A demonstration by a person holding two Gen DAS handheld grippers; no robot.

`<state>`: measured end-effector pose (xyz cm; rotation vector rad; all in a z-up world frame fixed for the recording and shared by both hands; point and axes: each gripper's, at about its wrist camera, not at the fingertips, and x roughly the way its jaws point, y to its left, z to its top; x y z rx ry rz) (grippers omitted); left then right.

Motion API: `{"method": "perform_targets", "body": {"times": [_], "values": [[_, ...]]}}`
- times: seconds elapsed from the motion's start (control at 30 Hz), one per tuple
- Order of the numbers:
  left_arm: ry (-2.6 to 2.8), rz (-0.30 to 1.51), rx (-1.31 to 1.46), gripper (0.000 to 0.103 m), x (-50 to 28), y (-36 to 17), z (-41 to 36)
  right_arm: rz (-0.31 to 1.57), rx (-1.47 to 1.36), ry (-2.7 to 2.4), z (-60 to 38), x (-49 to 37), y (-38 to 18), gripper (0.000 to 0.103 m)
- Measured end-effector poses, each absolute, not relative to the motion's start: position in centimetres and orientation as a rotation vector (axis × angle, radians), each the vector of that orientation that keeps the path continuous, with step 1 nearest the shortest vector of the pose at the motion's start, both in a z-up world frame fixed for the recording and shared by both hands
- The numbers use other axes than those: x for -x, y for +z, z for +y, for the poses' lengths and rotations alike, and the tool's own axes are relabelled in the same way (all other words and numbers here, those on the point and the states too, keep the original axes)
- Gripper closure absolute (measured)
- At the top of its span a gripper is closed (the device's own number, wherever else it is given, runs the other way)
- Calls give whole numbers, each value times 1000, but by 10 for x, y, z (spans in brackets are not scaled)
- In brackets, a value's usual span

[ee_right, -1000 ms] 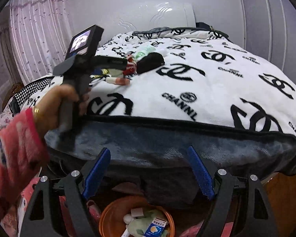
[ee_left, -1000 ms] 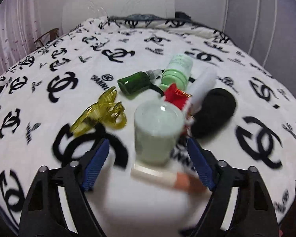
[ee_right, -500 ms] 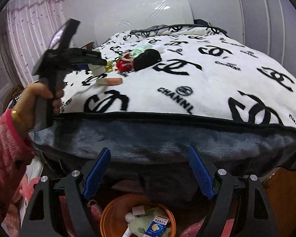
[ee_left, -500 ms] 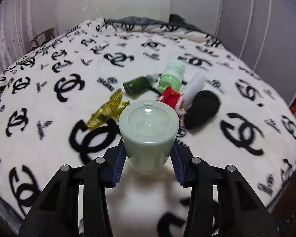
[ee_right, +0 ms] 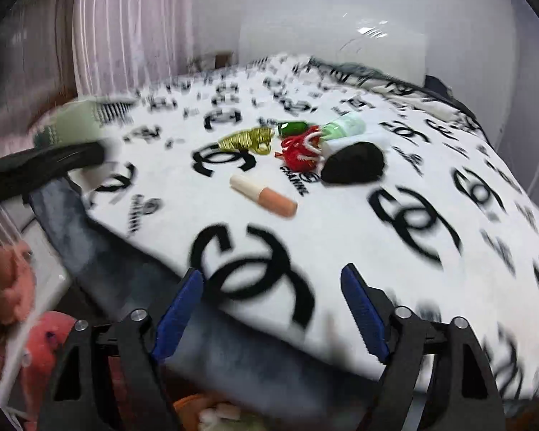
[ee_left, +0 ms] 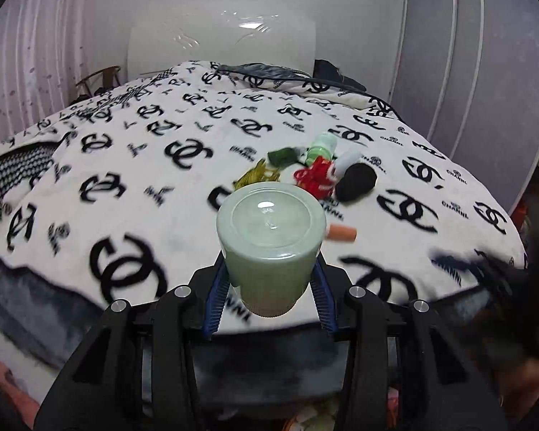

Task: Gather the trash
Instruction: 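Grasp the orange-and-white tube with the right gripper while the left holds the cup, then carry the cup and tube over the orange bin and open both grippers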

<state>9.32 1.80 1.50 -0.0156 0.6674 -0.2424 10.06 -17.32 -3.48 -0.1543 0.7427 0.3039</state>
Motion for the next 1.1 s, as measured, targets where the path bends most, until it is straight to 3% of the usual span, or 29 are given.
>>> {"method": "perform_targets", "body": {"times": [0.33,0.57,0.63,1.1], "values": [[-256,721,60,62,-70,-12,44,909,255,285,-123,-224,-65,40],[-260,754,79,62,-70,-24,49,975,140,343,-132,-227,-64,77],[-267,758,88,62,-67,-25,49,987,102,352,-138,-220,-61,83],[-344,742,17,62,-29,-12,26,827,4,438,-181,-98,-4,85]]}}
